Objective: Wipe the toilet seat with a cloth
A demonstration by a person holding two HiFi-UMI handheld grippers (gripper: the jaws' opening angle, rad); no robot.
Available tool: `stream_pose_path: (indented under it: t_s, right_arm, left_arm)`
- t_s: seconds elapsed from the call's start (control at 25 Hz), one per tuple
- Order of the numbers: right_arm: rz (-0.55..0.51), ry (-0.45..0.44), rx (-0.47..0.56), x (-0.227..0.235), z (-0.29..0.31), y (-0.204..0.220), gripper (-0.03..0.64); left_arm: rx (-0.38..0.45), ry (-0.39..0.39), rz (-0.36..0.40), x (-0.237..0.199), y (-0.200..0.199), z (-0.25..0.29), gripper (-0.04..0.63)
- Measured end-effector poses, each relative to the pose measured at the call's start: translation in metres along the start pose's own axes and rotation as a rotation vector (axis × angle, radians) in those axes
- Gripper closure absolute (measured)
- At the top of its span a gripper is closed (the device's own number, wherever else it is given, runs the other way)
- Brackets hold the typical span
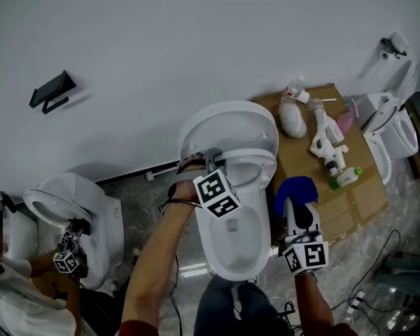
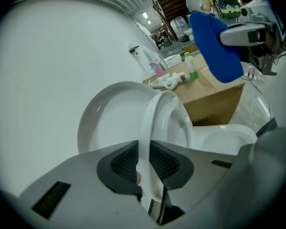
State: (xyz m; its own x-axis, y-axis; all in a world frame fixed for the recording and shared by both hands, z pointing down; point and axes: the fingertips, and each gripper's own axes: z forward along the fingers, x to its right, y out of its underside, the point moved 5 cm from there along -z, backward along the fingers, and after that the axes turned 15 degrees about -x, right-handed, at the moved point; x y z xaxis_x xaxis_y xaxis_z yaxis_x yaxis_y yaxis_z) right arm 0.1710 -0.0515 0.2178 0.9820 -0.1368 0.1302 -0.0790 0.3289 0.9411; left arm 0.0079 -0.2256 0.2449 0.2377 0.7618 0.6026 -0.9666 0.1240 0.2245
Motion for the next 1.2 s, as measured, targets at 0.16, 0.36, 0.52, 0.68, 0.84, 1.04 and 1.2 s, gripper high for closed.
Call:
stream_pose_path:
  t_s: [0.16, 0.36, 0.52, 0.68, 0.84, 1.04, 1.2]
  right_arm:
    - [-0.002, -0.012, 0.024, 0.0, -0.01, -0.005, 0.56]
    - [-0.022, -0.05, 0.043, -0.002, -0.024, -0.003, 0.559]
    - [-0.024, -0.068, 0.059, -0.002, -0.039, 0.0, 0.559]
    - [-0.016, -0.086, 0.074, -0.001, -0.045, 0.004, 0.56]
    - [-0.013, -0.117, 0.069, 0.0, -0.052, 0.018, 0.56]
    - [-0.003, -0.16, 0.054, -0.001, -0.062, 0.033, 0.56]
    - [-0.005, -0.189, 0.037, 0.005, -0.071, 0.048, 0.56]
  left_arm:
    - [0.003, 0.041, 0.038, 0.03, 0.005, -0.026, 0.508]
    - [0.001, 0.122, 0.096, 0.078, 0.015, -0.062, 0.497]
    - [0.002, 0.221, 0.11, 0.118, 0.024, -0.086, 0.492]
    - [-0.019, 0.29, 0.148, 0.159, 0.036, -0.103, 0.489]
    - [-0.042, 0.363, 0.128, 0.199, 0.045, -0.112, 0.48]
    - [-0.102, 0.462, 0.125, 0.238, 0.053, -0.12, 0.472]
    - [-0.152, 0.572, 0.114, 0.274, 0.057, -0.123, 0.469]
